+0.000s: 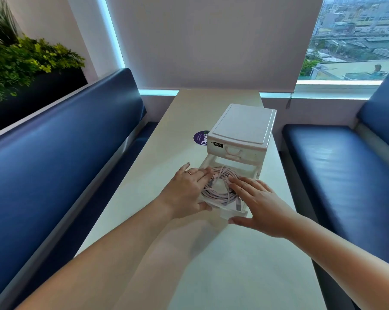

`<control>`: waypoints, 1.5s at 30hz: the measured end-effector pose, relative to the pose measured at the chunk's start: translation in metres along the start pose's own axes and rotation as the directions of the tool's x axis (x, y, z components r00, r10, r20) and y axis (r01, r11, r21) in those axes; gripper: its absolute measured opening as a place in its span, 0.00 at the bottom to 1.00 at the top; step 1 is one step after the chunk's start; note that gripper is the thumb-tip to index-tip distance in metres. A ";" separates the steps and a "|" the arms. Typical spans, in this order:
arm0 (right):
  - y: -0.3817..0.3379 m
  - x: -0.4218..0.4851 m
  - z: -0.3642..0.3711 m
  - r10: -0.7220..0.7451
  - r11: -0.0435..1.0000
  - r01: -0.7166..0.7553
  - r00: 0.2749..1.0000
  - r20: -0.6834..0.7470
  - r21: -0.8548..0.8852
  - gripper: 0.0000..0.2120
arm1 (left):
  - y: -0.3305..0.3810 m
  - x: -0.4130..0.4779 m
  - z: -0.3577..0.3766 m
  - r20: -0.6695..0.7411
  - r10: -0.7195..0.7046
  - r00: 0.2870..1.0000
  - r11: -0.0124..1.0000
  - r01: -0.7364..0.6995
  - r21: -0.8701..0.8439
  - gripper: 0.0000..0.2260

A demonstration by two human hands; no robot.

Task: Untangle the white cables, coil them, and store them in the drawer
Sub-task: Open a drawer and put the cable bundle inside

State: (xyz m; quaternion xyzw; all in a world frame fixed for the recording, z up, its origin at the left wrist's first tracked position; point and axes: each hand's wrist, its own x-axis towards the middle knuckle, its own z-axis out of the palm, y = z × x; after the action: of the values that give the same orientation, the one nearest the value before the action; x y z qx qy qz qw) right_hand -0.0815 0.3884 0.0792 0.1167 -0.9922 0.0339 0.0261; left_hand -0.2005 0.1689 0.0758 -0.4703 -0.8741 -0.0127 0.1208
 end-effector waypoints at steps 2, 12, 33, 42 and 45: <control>-0.002 0.001 0.001 0.010 1.000 -0.012 0.999 -0.040 -0.029 0.43 | 0.000 -0.001 0.003 -0.061 0.042 0.997 0.998 -0.039 0.047 0.42; -0.004 0.002 0.006 0.033 0.999 -0.030 0.995 -0.090 0.033 0.42 | 0.008 -0.006 0.006 -0.110 -0.017 0.994 0.968 -0.011 -0.252 0.42; -0.001 0.004 0.005 0.018 0.994 -0.009 0.996 -0.086 0.109 0.45 | 0.013 -0.006 -0.004 -0.035 -0.075 0.997 0.914 0.055 -0.401 0.47; -0.002 0.005 0.005 0.021 0.993 -0.012 0.996 -0.082 0.116 0.44 | 0.008 -0.002 -0.004 0.023 0.060 0.998 0.943 -0.050 -0.329 0.45; -0.003 0.006 0.004 0.015 0.994 -0.005 0.996 -0.087 0.111 0.43 | 0.006 0.004 0.000 0.049 0.125 0.991 0.965 -0.109 -0.238 0.41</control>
State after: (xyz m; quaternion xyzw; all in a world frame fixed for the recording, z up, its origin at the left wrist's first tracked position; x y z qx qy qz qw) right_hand -0.0865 0.3844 0.0757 0.1112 -0.9873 0.0942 0.0629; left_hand -0.1980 0.1756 0.0767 -0.5323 -0.8405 -0.0939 0.0369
